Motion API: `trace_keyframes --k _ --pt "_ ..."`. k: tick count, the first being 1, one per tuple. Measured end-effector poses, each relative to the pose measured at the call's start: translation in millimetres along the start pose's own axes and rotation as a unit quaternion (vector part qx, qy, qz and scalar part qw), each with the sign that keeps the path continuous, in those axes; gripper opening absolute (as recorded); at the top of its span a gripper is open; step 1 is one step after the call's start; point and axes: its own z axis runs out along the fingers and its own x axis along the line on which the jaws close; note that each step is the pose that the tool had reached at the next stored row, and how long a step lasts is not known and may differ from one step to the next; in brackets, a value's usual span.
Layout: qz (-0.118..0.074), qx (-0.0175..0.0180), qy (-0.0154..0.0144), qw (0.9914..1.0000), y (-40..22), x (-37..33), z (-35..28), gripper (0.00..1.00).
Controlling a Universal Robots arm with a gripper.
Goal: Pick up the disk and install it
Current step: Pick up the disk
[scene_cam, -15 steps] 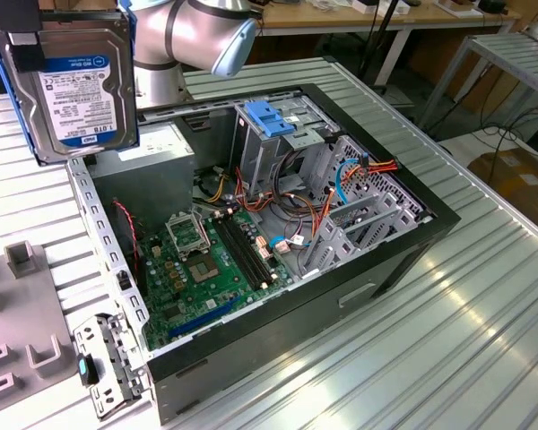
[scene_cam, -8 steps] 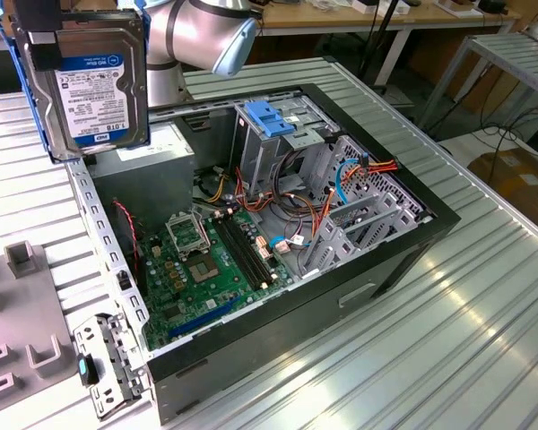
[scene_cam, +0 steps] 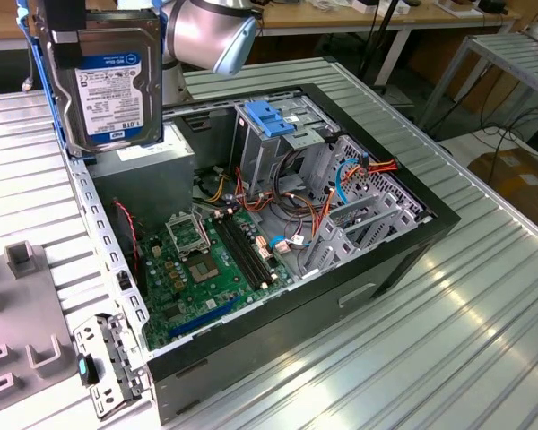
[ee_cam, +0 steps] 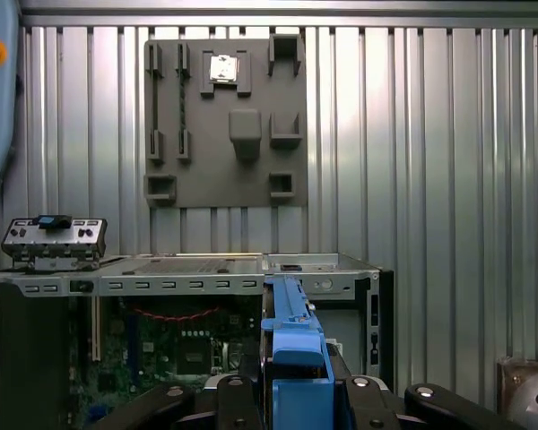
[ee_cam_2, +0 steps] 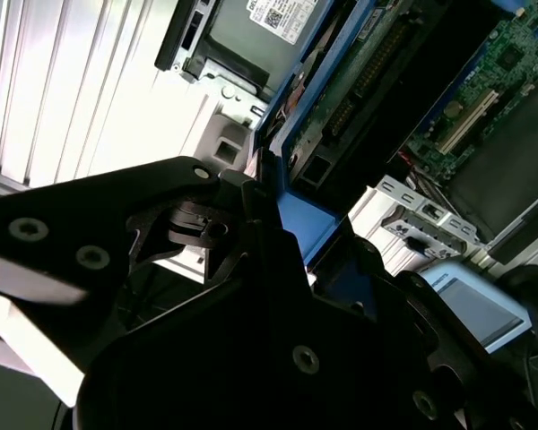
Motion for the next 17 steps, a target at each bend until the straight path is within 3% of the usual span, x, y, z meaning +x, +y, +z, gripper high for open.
trace_keyframes --k 8,17 --pt "0.001 0.0 0.0004 1.0 -13.3 -0.2 0.0 0.37" --pt "0.002 0.0001 0.0012 1.0 -33.8 -0.4 0.1 0.37"
